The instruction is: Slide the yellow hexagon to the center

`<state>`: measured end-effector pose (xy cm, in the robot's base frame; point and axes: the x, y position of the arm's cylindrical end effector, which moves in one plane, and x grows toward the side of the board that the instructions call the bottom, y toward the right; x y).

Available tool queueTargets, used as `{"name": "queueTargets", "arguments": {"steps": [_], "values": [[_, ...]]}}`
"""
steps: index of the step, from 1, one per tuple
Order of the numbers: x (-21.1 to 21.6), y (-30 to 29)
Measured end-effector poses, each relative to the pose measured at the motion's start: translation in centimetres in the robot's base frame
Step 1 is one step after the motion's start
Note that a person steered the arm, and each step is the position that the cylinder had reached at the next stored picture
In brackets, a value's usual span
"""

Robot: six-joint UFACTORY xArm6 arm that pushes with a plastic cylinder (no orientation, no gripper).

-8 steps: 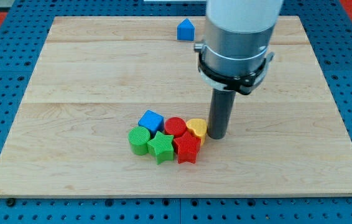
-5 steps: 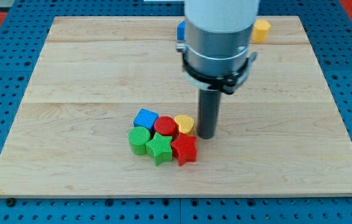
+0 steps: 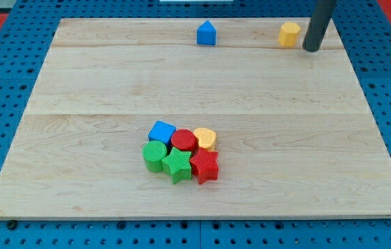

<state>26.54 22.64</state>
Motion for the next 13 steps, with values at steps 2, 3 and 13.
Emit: {"name": "queueTargets", "arguments": {"steps": [2,3,13], "values": [[-3.0,-14.3],[-2.9,-21.2],[8.5,-24.9]]}}
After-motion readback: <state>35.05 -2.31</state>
